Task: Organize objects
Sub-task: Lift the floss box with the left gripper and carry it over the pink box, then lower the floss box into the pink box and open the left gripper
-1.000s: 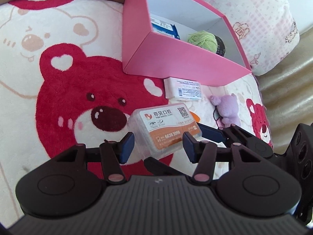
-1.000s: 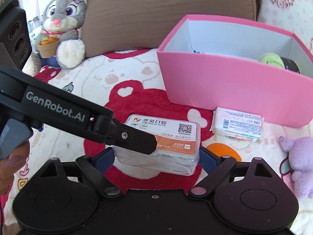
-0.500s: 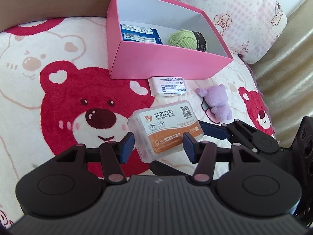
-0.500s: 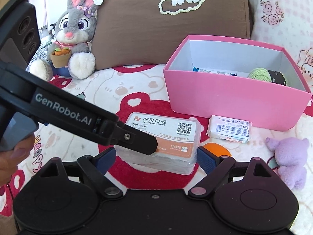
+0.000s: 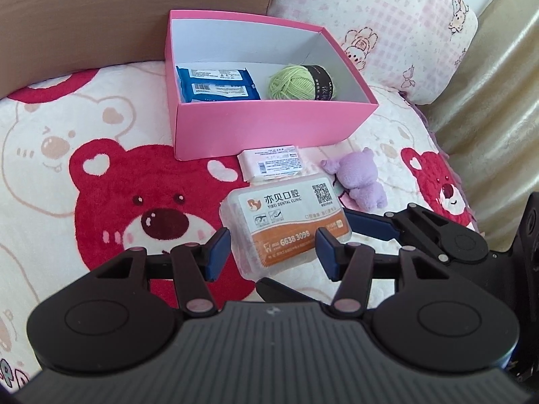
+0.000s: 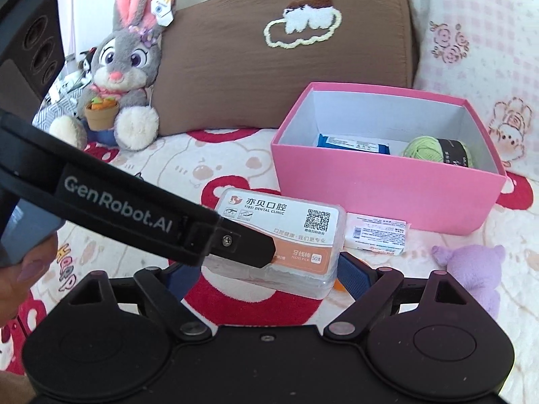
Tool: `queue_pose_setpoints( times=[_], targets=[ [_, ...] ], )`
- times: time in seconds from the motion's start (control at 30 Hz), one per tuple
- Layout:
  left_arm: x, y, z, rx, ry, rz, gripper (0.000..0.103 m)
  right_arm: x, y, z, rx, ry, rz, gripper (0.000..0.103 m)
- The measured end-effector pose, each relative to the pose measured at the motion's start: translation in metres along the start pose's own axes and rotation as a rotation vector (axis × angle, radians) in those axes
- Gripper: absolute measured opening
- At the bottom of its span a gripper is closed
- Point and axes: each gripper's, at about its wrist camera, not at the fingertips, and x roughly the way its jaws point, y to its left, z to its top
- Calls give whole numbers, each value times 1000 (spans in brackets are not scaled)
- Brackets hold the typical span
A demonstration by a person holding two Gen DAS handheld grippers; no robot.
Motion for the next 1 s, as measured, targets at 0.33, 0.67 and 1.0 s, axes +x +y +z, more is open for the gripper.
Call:
queue_pose_setpoints(
  times=[0.33,0.67,1.0],
  targets=[
    [-5,-22,29,103,8,31,55,-8,-4,19,40,-42,-40,90],
    [-20,-19,69,51,-15,-7,55,-14,-14,59,32,-68,-35,90],
    [-13,-4,128,0,38,16,55,13,-37,127,7,60,31,88]
  ],
)
